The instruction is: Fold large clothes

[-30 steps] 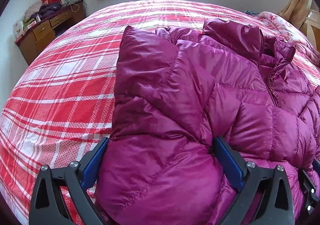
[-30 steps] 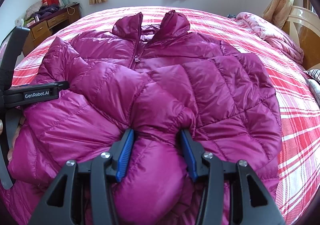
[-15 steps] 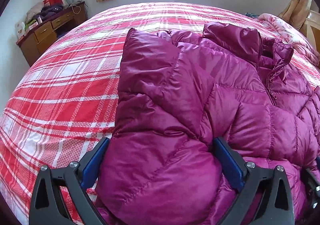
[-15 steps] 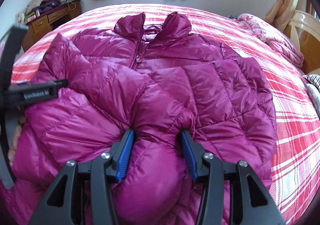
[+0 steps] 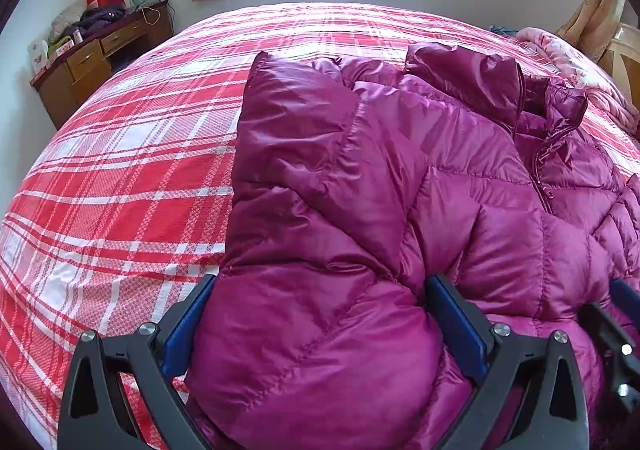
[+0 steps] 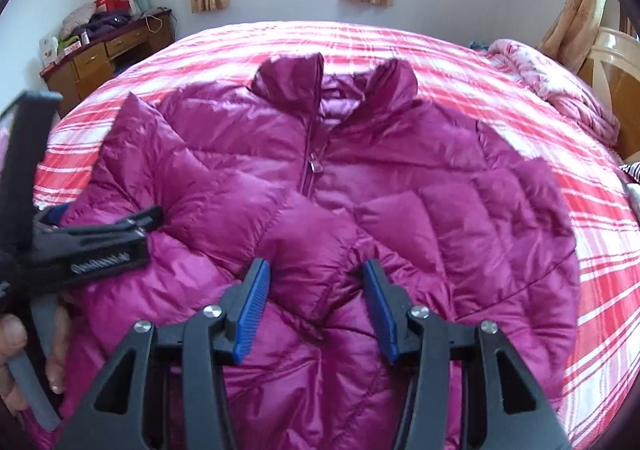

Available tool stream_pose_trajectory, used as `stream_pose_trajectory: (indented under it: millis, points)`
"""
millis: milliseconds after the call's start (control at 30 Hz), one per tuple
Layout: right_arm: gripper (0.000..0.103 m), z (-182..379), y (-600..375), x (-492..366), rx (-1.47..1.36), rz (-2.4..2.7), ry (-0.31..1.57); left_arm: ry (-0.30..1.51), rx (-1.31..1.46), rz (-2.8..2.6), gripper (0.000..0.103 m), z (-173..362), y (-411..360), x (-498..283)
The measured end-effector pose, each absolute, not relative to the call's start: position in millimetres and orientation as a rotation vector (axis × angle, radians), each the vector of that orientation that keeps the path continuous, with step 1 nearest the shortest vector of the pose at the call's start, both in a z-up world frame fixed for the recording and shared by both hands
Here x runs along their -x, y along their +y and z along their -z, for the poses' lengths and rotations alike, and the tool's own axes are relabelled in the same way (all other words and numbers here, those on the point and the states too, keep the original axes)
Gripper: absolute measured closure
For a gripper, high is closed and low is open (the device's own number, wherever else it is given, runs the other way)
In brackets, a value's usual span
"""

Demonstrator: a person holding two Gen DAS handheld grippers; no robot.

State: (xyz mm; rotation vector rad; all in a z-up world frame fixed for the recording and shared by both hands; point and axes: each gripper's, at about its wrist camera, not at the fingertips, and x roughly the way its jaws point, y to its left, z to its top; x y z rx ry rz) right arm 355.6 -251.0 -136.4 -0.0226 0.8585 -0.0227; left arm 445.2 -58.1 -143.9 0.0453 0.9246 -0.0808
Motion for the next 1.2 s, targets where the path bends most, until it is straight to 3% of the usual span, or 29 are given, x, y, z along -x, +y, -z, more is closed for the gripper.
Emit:
stream_pose_trajectory:
  millis: [267,433,567,867,1200]
  points:
    - [0.05,146.5,-250.3,-355.2,0.027,0.028,0.86,0.905,-0.067,0.054,0.002,138.8,-57.1,-441.4]
    - [0.05,145.7,-247.9,-354.3,0.031,0.032,0.853,0.722,-0.045,0.052,0.002,94.4,-57.7,-414.7]
    - [0.05,145.8,-249.7,-352.4,0.014,0.025,0.848,0.726,-0.015,0.177,0.002,72.9,-72.9,-424.0]
    - [0.05,145.8,-253.9,-351.1,-0.014,0.008,0.84,0.917,-0.086,0.211,0.002,135.2,-93.6,-469.3]
    - [0.049,147.2,-252.4,-353.0,0.007,0.014,0.844,0.941,-0.084,0.223,0.001,143.7,-96.7,-477.4]
